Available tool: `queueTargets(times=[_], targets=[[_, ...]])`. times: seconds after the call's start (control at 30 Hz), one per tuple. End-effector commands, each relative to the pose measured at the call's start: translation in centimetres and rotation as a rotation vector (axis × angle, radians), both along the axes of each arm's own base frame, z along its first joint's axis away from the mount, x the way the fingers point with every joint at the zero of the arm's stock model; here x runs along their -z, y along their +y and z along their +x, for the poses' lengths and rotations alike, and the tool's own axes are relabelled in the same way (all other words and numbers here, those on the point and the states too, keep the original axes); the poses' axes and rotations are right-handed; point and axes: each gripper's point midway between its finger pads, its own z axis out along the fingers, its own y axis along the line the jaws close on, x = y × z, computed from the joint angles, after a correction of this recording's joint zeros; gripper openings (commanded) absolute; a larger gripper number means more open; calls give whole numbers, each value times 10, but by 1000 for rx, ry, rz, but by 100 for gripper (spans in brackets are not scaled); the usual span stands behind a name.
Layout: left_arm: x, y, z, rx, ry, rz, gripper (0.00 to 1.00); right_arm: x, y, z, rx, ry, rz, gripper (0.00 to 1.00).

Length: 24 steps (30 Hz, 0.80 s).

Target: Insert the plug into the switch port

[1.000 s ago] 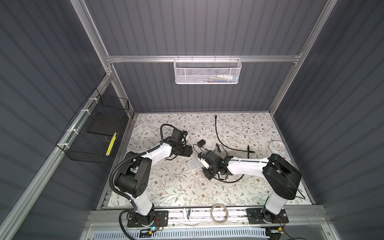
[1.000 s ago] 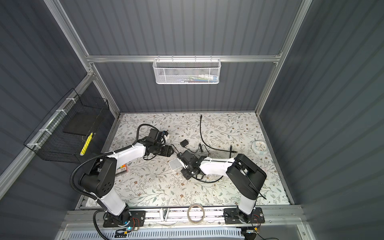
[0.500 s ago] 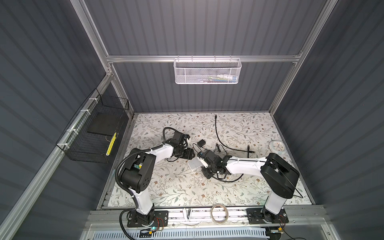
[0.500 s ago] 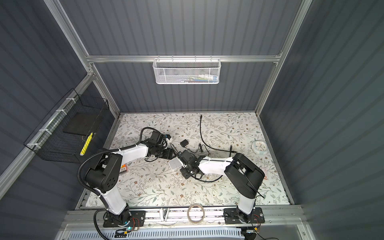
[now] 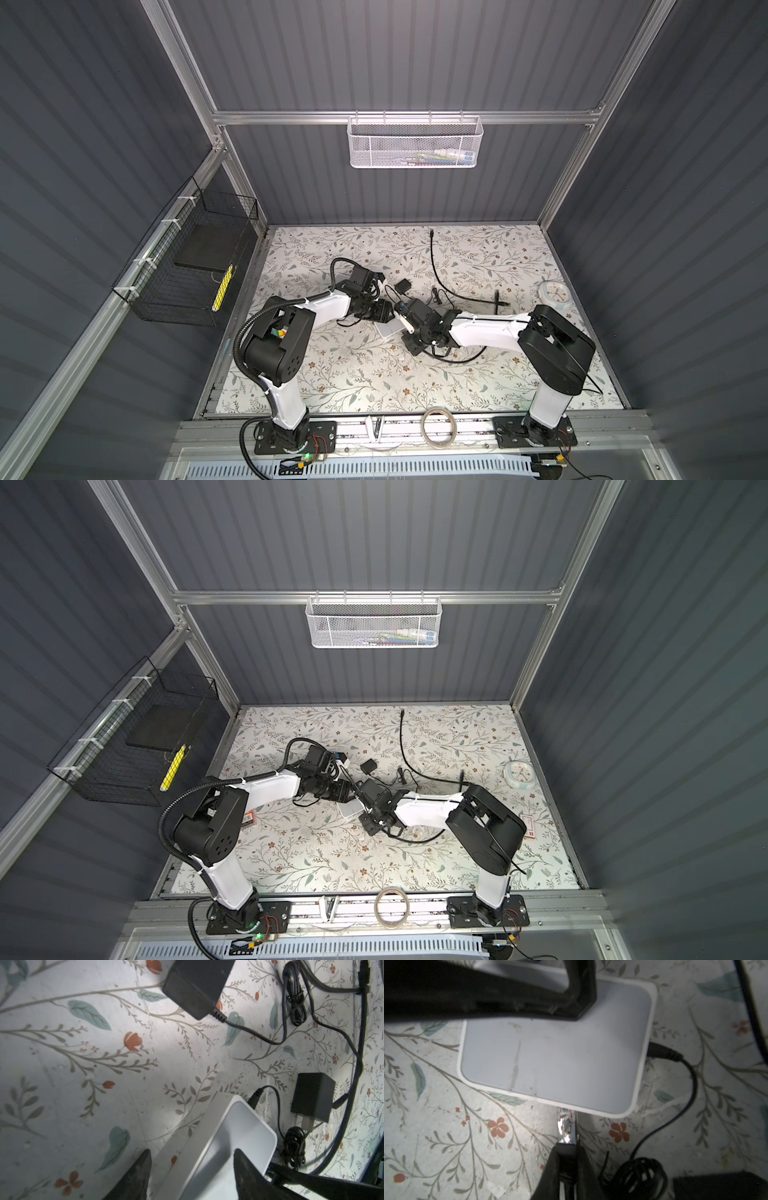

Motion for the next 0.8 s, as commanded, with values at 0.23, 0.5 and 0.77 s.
queueTargets(times=[0.23, 0.5, 0.77], targets=[[19, -5, -22, 3, 69, 11, 62, -5, -3, 5, 68, 13, 27, 0], [26, -5, -29, -2, 87, 13, 60, -10, -2, 5, 96, 41, 84, 0], [31, -5, -33, -4, 103, 14, 60, -10, 1, 4, 92, 60, 105, 0]])
